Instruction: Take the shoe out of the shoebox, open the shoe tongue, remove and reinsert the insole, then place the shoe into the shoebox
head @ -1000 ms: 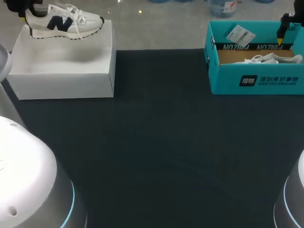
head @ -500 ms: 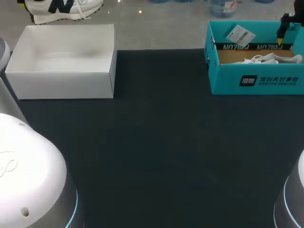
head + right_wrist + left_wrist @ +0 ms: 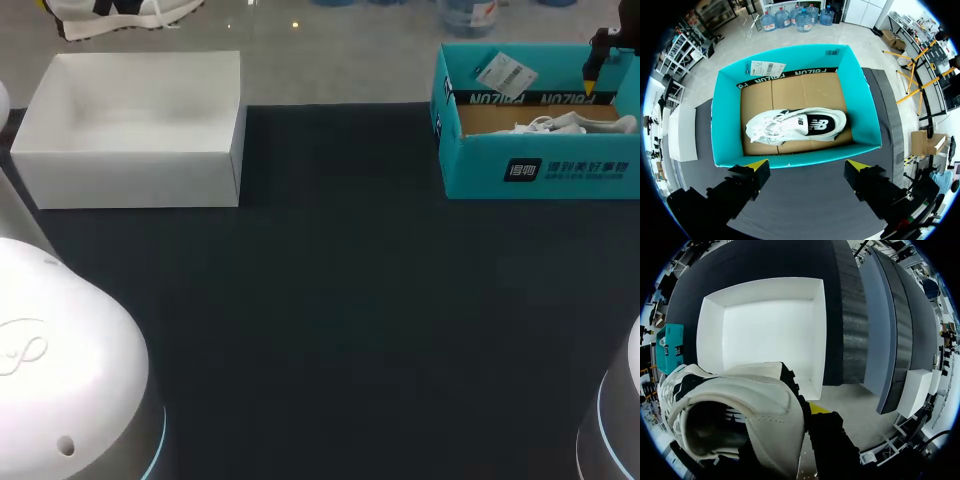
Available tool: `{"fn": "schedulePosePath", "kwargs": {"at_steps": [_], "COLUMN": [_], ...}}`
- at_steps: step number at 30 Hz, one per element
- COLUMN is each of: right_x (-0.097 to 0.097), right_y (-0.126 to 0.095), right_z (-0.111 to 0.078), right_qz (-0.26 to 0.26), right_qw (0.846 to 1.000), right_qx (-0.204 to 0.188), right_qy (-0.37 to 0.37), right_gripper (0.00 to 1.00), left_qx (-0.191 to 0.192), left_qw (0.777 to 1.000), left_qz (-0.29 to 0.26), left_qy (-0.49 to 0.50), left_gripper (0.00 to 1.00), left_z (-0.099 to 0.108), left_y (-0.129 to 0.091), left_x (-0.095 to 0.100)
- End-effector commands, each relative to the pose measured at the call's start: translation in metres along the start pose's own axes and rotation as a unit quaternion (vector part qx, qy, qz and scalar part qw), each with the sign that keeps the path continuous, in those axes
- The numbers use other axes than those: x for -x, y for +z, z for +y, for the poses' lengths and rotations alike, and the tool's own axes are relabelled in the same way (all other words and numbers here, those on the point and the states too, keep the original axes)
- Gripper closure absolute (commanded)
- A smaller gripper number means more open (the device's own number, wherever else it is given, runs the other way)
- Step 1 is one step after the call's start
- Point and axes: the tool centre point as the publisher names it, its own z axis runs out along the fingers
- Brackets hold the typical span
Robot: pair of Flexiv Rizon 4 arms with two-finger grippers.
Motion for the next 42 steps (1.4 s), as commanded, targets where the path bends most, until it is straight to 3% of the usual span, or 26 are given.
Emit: {"fn": "schedulePosePath", "kwargs": {"at_steps": [1, 10, 17, 26, 34, 39, 42], "right_x": [0.0, 0.0, 0.0, 0.0, 0.0, 0.0, 0.0], "right_y": [0.0, 0.0, 0.0, 0.0, 0.0, 0.0, 0.0], "right_z": [-0.001, -0.001, -0.001, -0.001, -0.001, -0.001, -0.001], "right_qz": [0.001, 0.001, 0.001, 0.001, 0.001, 0.001, 0.001], "right_qw": [1.0, 1.0, 1.0, 1.0, 1.0, 1.0, 1.0], "right_qx": [0.001, 0.001, 0.001, 0.001, 0.001, 0.001, 0.001], "right_qy": [0.001, 0.001, 0.001, 0.001, 0.001, 0.001, 0.001], "right_gripper": [0.0, 0.0, 0.0, 0.0, 0.0, 0.0, 0.0], "left_qx": [-0.137, -0.137, -0.108, -0.054, -0.02, 0.023, 0.026], "left_qw": [0.991, 0.991, 0.993, 0.997, 0.998, 0.996, 0.996], "left_qz": [-0.002, -0.002, 0.046, 0.039, 0.052, 0.071, 0.072], "left_qy": [0.001, 0.001, -0.031, -0.049, -0.029, -0.04, -0.038], "left_gripper": [1.0, 1.0, 1.0, 1.0, 1.0, 1.0, 1.0], "left_z": [0.008, 0.008, -0.037, -0.092, -0.129, -0.143, -0.151], "left_y": [-0.002, -0.002, -0.025, -0.044, -0.056, -0.058, -0.058], "left_x": [-0.002, -0.002, 0.016, 0.026, 0.041, 0.053, 0.06]}}
